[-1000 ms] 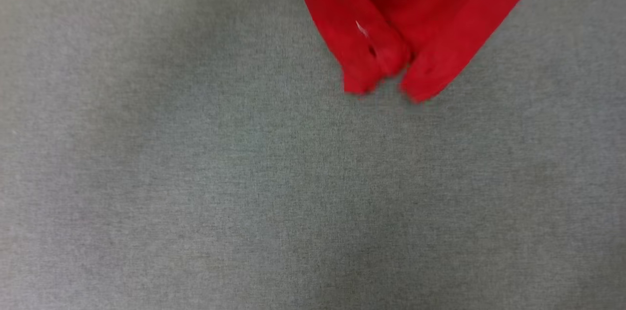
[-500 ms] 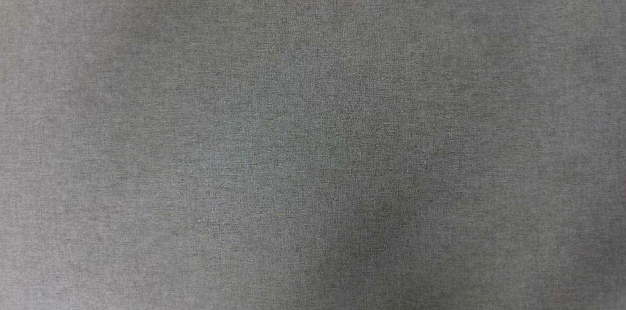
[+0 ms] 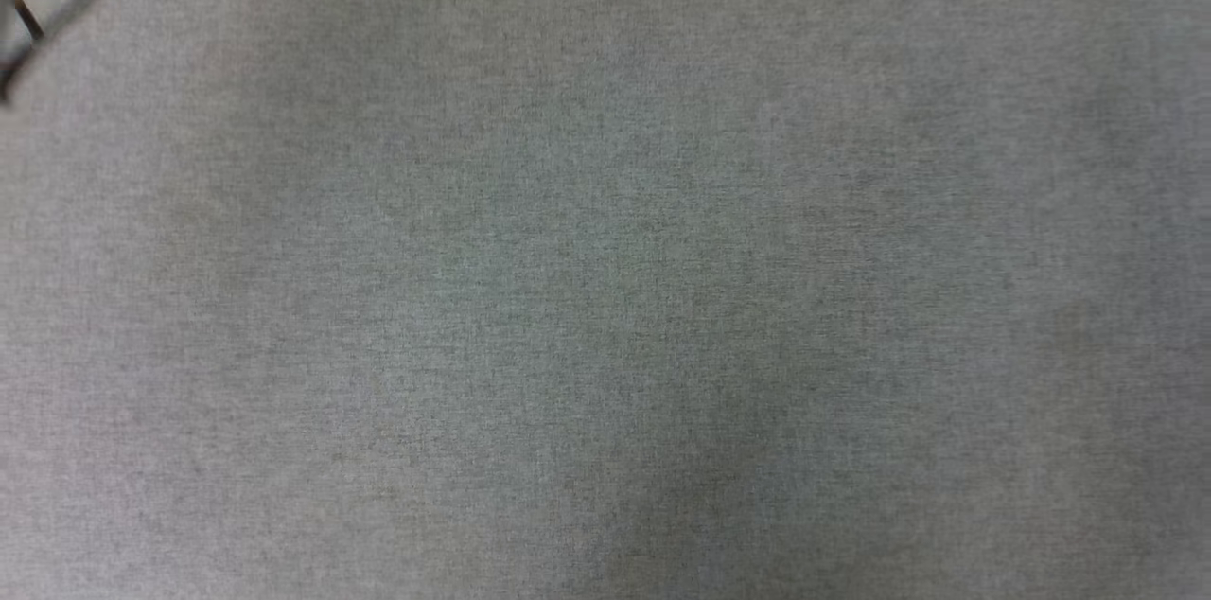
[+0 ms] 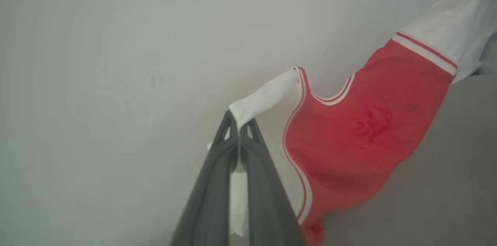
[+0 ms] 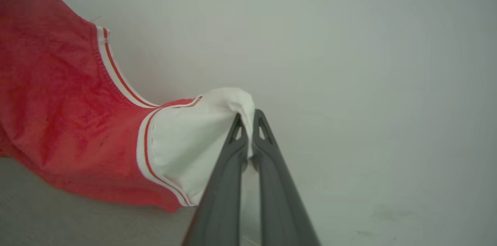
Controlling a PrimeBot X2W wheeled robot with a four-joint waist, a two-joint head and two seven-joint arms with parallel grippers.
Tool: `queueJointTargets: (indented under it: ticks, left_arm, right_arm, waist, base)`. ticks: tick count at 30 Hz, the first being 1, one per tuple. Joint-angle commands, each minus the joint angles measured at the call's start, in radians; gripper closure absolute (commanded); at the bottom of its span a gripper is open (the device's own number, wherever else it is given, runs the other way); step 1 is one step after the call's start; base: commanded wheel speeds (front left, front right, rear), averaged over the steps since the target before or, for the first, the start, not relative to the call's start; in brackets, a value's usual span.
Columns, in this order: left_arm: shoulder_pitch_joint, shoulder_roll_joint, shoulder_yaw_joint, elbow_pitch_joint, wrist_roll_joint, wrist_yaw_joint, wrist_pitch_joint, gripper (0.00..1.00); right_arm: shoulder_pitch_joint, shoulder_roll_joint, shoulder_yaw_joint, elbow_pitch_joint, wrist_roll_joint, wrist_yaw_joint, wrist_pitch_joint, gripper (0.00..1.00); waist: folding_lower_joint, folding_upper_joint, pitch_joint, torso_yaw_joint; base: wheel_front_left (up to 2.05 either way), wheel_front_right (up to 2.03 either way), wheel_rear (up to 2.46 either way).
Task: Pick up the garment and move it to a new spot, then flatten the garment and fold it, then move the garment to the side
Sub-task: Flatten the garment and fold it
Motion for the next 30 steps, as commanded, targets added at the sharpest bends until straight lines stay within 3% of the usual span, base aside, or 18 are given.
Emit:
queueJointTargets:
  ticks: [1,6,13,23,30]
  left_arm:
    - [0.065,0.015,-0.020,-0.013,-0.018,0.000,-0.021,1.00]
    - [0.253,0.054,-0.070,-0.066,-0.076,0.000,-0.078,1.00]
    - [0.548,0.133,-0.110,-0.166,-0.143,0.016,-0.148,1.00]
    - [0.979,0.285,-0.138,-0.402,-0.270,0.153,-0.199,1.00]
    - [1.223,0.386,-0.161,-0.565,-0.348,0.268,-0.218,1.00]
  right_arm:
    - [0.059,0.014,0.026,0.009,0.028,-0.001,-0.024,1.00]
    - [0.231,0.026,0.112,-0.013,0.127,-0.001,-0.083,1.00]
    - [0.475,-0.055,0.231,-0.103,0.269,-0.001,-0.109,1.00]
    - [0.809,-0.228,0.318,-0.280,0.410,-0.001,-0.111,1.00]
    - [1.061,-0.337,0.288,-0.390,0.479,-0.001,-0.072,1.00]
  waist:
    - [-0.0001,0.0000,-0.024,-0.008]
    - [-0.0001,0.0000,-0.078,-0.011]
    - [-0.0001,0.0000,-0.167,-0.006]
    - [-0.0001,0.0000,-0.326,-0.019]
    - [-0.0001,0.0000,-0.412,-0.029]
  base:
    - [0.00,0.00,0.00]
    - [0.00,0.00,0.00]
    - [0.00,0.00,0.00]
    - [0.00,0.00,0.00]
    - [0.00,0.00,0.00]
